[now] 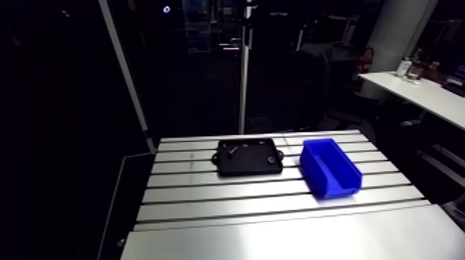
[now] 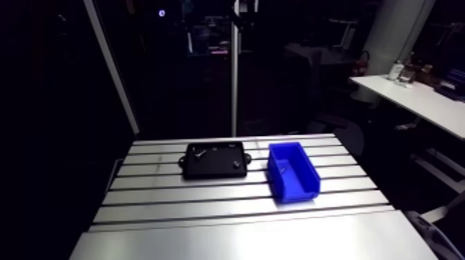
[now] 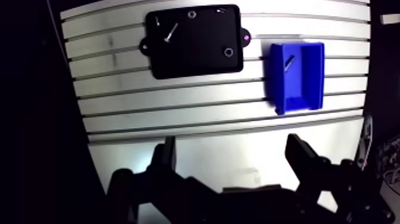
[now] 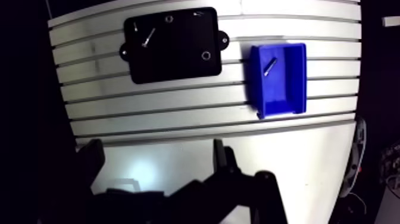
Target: Pick up the M10 bolt from the tray and put it into the blue bin.
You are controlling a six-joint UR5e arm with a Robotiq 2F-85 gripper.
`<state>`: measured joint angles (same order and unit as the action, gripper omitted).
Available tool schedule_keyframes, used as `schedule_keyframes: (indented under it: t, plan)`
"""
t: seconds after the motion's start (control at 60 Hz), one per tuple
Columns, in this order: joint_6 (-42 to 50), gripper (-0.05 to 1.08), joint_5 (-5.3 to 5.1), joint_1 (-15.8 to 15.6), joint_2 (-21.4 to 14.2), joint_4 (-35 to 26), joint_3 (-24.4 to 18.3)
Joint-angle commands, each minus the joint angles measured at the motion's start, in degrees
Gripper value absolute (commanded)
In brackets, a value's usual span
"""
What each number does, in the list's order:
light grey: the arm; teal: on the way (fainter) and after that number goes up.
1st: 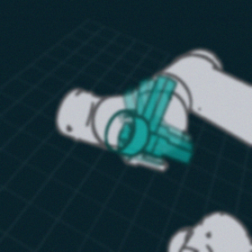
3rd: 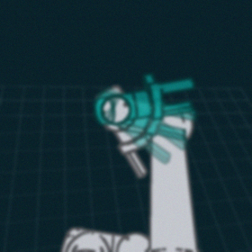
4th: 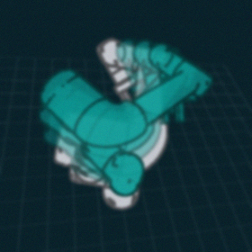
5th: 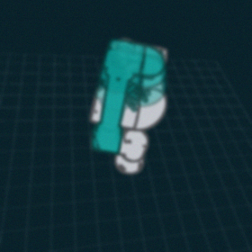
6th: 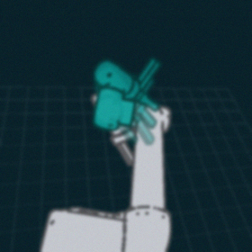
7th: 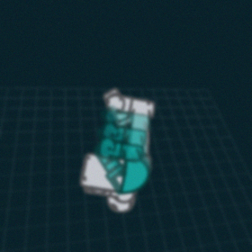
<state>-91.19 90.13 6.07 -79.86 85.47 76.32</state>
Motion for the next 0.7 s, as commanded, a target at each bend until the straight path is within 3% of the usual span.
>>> schedule_keyframes:
  t: [0.017, 0.7]
  plan:
    - [2.11, 0.01, -0.88, -1.14, 0.89, 0.00, -2.80]
    - [2.67, 0.01, -1.58, -1.14, 0.89, 0.00, -2.29]
